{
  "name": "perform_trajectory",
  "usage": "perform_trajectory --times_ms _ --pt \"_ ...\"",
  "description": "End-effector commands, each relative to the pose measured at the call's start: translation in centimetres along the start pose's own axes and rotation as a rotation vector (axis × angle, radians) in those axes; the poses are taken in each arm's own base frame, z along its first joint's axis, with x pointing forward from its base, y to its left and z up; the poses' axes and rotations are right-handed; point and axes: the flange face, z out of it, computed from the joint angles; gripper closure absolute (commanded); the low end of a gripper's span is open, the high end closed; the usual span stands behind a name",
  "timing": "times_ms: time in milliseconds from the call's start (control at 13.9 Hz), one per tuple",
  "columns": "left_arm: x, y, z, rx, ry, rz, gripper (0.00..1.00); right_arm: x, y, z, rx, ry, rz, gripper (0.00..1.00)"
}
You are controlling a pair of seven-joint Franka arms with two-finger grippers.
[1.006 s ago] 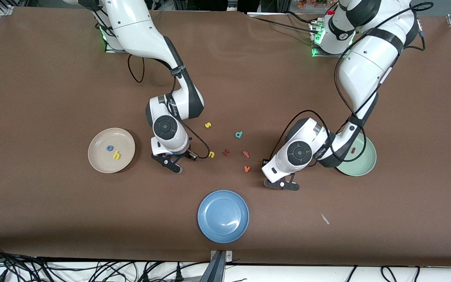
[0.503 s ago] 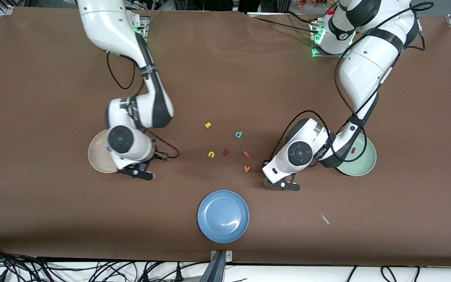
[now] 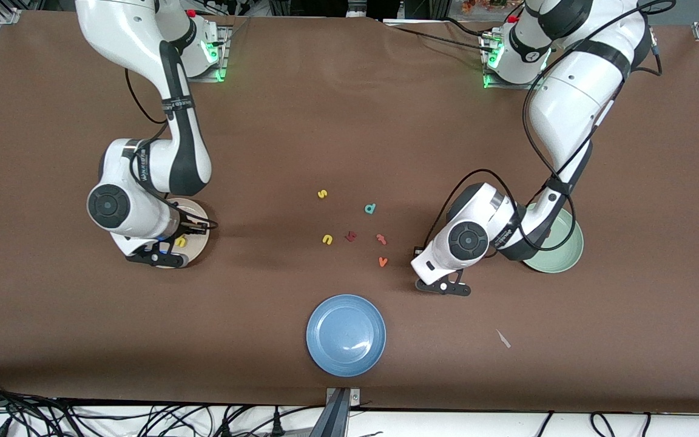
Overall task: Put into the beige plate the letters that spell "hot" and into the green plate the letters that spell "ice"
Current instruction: 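Grasp the orange f and teal c with the right and left grippers, then drop the f on the beige plate while the left gripper carries the c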
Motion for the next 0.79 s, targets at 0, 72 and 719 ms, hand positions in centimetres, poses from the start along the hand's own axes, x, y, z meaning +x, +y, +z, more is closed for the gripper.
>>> perform_trajectory --times_ms 0,72,719 --pt "-1.1 -2.5 -2.6 0.051 -0.080 0.003 1.00 -0.5 2.9 1.5 0.022 0.023 0.026 0.98" --pt "-1.7 -3.1 -2.8 0.078 -0.121 0.002 1.00 -0.2 3.6 1.8 0.019 0.029 0.038 0.77" --pt "-5.2 -15.2 -4.0 0.115 -0.299 0.198 1.00 0.8 0.9 -2.5 0.103 0.006 0.152 0.00"
